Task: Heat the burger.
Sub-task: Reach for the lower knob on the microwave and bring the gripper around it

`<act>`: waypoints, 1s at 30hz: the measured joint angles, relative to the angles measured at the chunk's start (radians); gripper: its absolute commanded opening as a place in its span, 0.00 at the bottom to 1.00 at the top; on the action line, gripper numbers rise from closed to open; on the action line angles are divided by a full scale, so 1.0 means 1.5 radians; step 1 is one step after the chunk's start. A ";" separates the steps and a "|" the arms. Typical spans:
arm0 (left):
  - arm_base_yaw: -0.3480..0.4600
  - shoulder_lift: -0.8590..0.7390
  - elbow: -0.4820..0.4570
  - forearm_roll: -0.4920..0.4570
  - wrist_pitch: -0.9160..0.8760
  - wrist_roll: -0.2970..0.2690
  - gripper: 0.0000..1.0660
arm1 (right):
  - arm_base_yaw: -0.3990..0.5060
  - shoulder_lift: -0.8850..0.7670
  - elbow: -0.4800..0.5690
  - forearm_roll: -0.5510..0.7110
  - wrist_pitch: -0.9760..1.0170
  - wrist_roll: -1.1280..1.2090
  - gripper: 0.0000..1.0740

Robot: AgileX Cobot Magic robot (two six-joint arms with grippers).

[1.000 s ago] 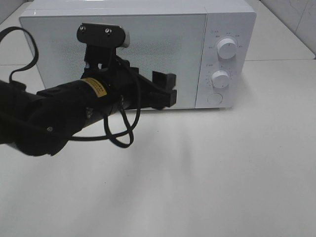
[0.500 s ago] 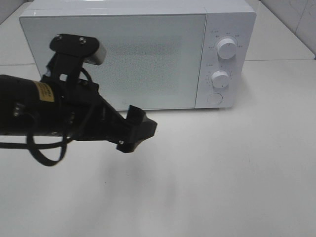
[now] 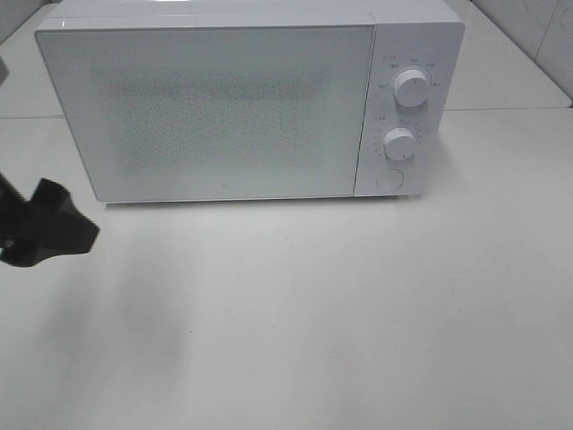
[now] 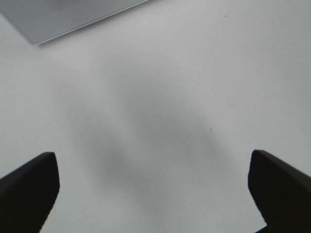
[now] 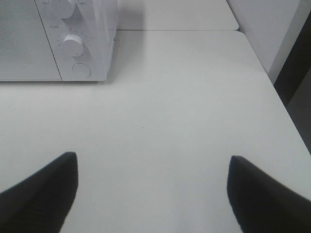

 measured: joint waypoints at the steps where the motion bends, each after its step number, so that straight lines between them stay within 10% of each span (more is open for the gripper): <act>1: 0.026 -0.023 0.000 0.020 0.048 0.000 0.92 | 0.000 0.000 0.000 0.000 0.000 0.000 0.71; 16: 0.171 -0.177 0.000 0.085 0.359 -0.055 0.92 | 0.000 0.000 0.000 0.000 0.000 0.000 0.71; 30: 0.172 -0.396 0.101 0.082 0.390 -0.074 0.92 | 0.000 0.000 0.000 0.000 0.000 0.000 0.71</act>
